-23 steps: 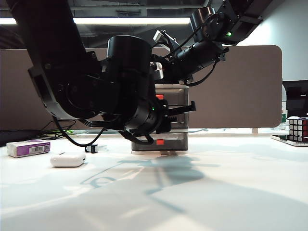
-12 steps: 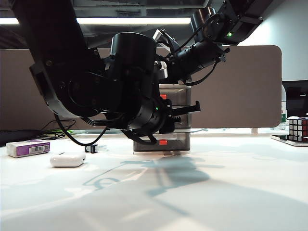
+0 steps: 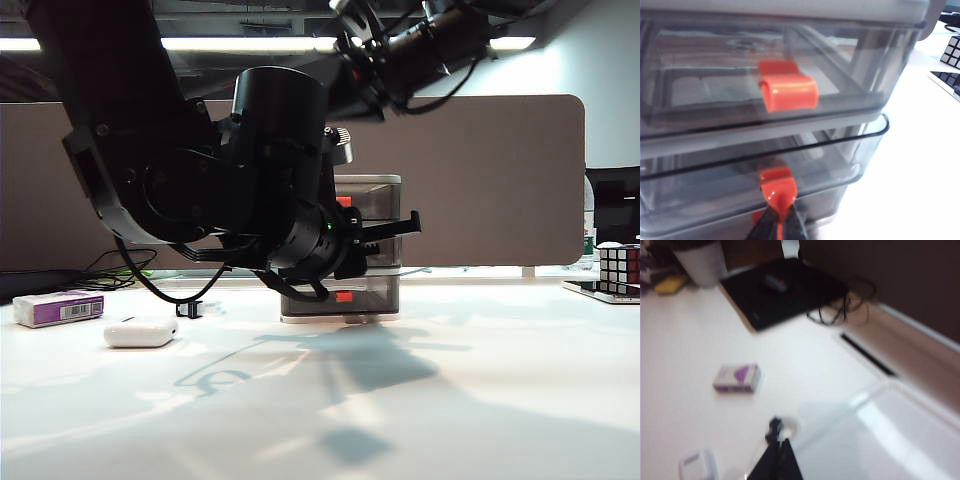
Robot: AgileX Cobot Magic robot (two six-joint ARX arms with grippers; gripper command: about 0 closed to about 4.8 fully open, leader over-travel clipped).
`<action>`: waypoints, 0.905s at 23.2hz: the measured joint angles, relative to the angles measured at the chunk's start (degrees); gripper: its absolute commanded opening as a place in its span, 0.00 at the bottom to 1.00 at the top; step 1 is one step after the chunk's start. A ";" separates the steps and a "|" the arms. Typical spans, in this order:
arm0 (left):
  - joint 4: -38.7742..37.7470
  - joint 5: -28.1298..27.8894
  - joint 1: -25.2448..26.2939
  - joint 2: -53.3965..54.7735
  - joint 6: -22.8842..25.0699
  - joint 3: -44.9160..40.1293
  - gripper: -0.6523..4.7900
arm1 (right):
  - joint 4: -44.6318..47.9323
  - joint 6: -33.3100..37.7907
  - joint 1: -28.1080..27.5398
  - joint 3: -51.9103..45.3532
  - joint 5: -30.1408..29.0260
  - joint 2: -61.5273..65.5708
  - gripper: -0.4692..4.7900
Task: Open the second layer of the drawer on the table, pick up the earphone case on the table and put it in, and finally close the drawer.
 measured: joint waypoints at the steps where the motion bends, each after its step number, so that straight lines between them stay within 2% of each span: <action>1: -0.02 0.04 0.07 0.00 0.00 0.00 0.11 | -2.78 -1.09 -0.22 -0.15 -0.20 0.07 0.08; 7: -0.04 0.24 0.26 0.00 0.00 0.00 0.11 | -17.29 -9.51 -0.09 -0.55 -1.51 0.04 0.08; 16: -0.09 0.24 0.26 0.00 0.00 0.00 0.11 | -20.33 -12.28 -0.11 -0.59 -5.29 -3.28 0.08; 21: -0.02 0.22 0.28 0.00 0.00 0.00 0.11 | -26.84 -16.22 -0.09 -0.72 -5.66 -3.61 0.08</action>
